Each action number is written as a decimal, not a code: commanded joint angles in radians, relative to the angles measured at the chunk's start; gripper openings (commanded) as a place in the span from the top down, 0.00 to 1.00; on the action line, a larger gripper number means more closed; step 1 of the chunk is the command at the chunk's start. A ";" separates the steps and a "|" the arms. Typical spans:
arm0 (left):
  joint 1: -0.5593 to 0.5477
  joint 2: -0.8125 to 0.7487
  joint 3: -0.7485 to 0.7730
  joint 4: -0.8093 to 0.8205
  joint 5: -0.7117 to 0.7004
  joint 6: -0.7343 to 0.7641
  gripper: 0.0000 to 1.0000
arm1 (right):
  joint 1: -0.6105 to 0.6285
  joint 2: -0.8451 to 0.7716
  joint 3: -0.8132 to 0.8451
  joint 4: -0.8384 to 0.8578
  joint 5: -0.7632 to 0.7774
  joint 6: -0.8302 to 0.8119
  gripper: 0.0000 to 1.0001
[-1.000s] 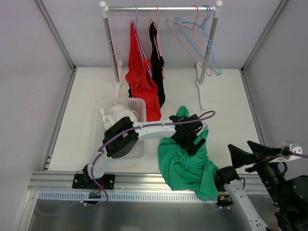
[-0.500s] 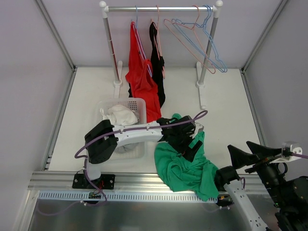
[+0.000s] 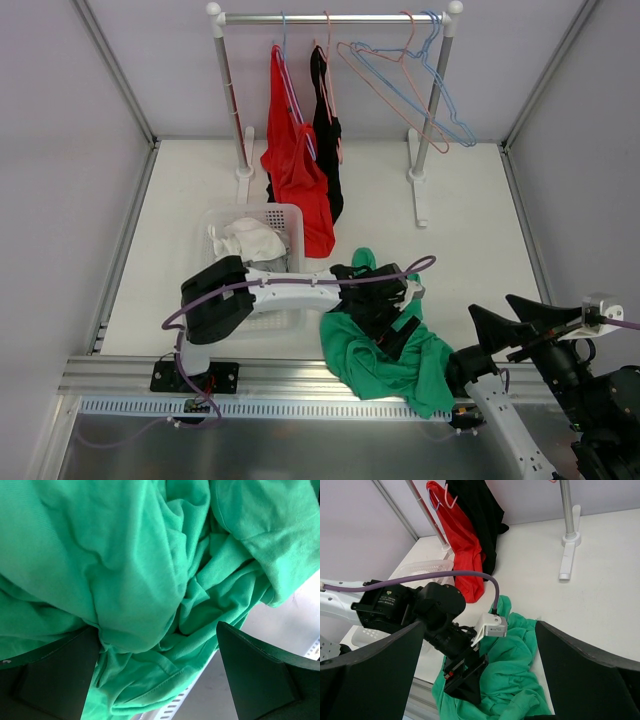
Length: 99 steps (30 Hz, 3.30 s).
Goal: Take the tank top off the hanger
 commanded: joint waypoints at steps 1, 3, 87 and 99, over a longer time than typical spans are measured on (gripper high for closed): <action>-0.053 0.008 -0.013 0.030 0.025 -0.018 0.01 | -0.003 0.002 0.012 0.037 -0.022 0.011 0.00; -0.083 0.015 -0.013 0.025 -0.039 -0.032 0.01 | -0.003 0.000 0.010 0.038 -0.027 0.014 0.00; 0.751 -0.696 -0.056 -0.495 -0.684 -0.173 1.00 | -0.005 0.000 -0.056 0.143 -0.062 0.017 0.01; 0.868 -0.385 -0.243 -0.259 -0.343 -0.098 1.00 | -0.005 -0.012 -0.097 0.149 -0.076 0.021 0.00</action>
